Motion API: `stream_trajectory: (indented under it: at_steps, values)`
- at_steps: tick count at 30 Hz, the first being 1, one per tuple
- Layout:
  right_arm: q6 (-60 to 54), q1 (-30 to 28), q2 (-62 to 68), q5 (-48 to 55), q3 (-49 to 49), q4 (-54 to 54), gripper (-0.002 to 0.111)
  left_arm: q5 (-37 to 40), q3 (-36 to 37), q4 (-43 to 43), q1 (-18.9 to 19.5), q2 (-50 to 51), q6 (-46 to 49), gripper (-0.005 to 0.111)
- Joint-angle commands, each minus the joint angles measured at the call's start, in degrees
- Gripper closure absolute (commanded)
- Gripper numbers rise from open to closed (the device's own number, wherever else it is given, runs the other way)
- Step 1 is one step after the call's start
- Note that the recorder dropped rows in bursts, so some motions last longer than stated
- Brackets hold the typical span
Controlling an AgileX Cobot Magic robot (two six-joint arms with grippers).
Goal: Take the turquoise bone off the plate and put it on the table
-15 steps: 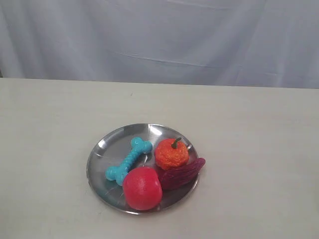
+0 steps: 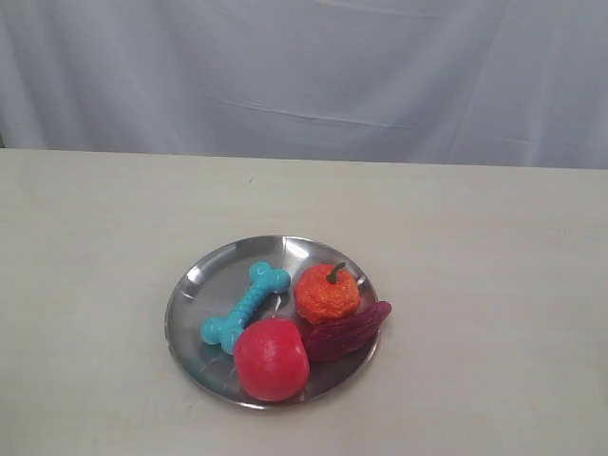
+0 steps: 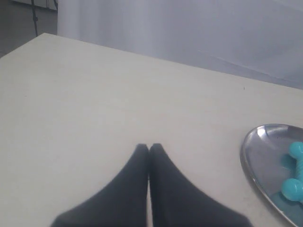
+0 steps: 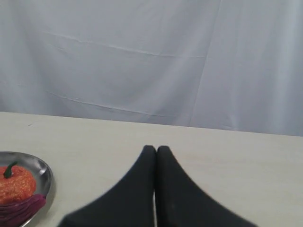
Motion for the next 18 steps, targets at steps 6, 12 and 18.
stream_trajectory:
  at_steps: [6,12,18]
  values:
    - [6.64,-0.31,-0.40,-15.58,0.13,1.46,0.109,-0.31,0.15,-0.19,-0.30,-0.07,-0.11,0.107]
    - [18.26,0.24,-0.40,-2.37,-2.73,2.25,0.109,-0.31,0.15,-0.19,-0.30,-0.07,-0.11,0.107]
    - [16.56,3.34,5.78,11.13,-13.49,5.31,0.109,-0.31,0.15,-0.19,-0.30,-0.07,-0.11,0.107]
